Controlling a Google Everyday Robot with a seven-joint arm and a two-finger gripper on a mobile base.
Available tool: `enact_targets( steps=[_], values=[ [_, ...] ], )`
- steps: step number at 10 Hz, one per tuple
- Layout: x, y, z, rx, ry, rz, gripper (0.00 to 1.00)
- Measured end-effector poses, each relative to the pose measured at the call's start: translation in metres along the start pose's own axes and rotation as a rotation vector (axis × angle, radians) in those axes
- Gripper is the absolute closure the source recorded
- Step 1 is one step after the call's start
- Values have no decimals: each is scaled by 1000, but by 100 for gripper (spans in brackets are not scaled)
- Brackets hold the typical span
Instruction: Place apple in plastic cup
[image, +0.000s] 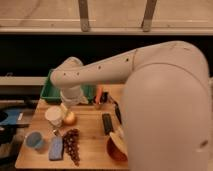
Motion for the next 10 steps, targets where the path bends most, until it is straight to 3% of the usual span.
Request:
enact_targets(
  steps=[2,4,8,10],
  values=[
    [-32,33,30,-38,37,-104,20],
    [-40,43,43,-55,54,-139,20],
    [-36,40,43,-47,58,-128,20],
    [-23,28,49,-44,62,-94,20]
  ],
)
